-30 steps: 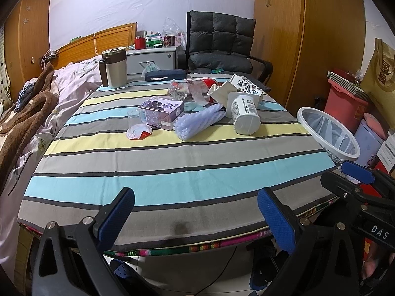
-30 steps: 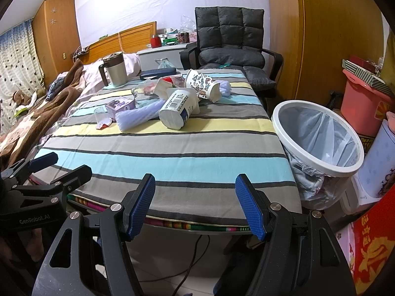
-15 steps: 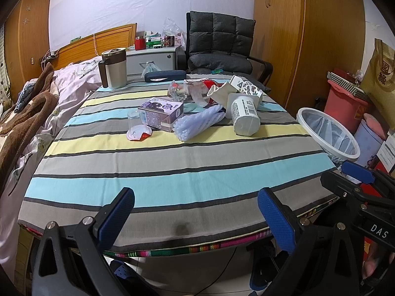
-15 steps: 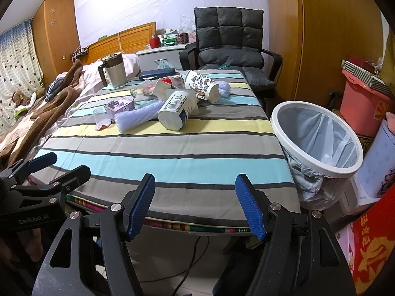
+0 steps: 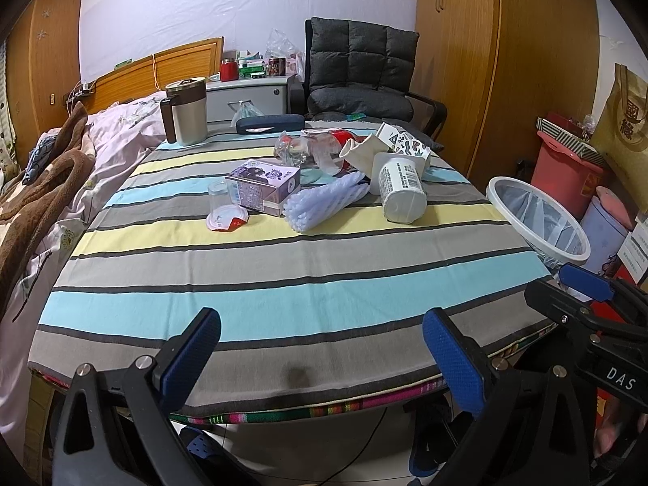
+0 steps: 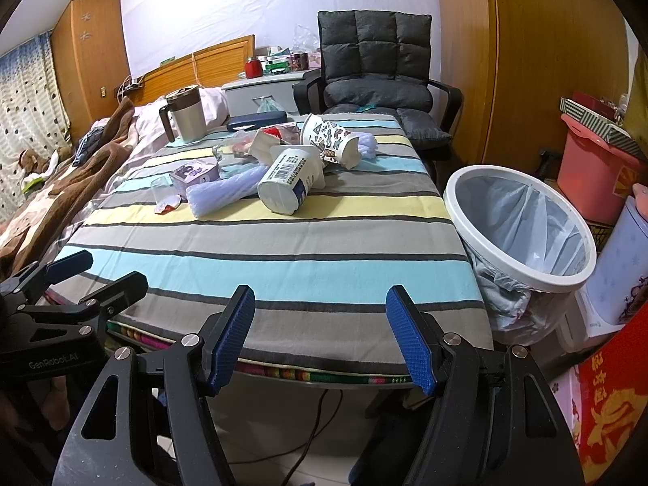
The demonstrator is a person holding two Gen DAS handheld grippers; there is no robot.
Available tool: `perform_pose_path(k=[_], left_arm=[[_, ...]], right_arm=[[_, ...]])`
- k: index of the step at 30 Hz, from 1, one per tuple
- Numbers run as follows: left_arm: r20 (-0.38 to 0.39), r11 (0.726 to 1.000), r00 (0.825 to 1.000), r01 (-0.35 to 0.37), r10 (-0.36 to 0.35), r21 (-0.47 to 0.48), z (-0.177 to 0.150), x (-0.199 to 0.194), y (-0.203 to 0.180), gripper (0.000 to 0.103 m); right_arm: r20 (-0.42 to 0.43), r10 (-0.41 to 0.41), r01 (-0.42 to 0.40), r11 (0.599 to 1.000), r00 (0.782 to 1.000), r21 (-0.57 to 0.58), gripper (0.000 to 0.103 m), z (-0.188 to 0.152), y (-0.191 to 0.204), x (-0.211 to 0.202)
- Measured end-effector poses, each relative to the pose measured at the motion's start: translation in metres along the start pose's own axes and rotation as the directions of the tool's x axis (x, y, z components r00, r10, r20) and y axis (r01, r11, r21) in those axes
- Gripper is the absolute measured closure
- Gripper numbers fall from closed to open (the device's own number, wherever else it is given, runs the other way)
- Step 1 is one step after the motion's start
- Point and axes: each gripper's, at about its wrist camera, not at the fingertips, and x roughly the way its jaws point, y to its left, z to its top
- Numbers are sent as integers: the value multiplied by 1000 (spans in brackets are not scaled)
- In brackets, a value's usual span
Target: Collect trash
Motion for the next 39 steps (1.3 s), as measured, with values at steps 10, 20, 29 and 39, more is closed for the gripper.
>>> perform_pose_path(k=[10, 20, 29, 39], left_arm=[[0, 1000, 1000, 0, 0, 0, 0, 0, -1, 2], [-10, 1000, 1000, 12, -12, 4, 4, 9, 0, 2], [-47, 1000, 999, 28, -27, 15, 21, 36, 10, 12], [-47, 998, 998, 54, -53, 28, 59, 76, 24, 19]], right_arm=[[-3, 0, 0, 1000, 1000, 1, 34, -1, -3, 1], [-10, 3, -3, 1000, 1000, 6, 34, 0, -6, 6], [-23, 30, -30, 999, 999, 18, 34, 16, -7, 23], [-22, 56, -55, 998, 998, 21, 34, 50, -3, 59]])
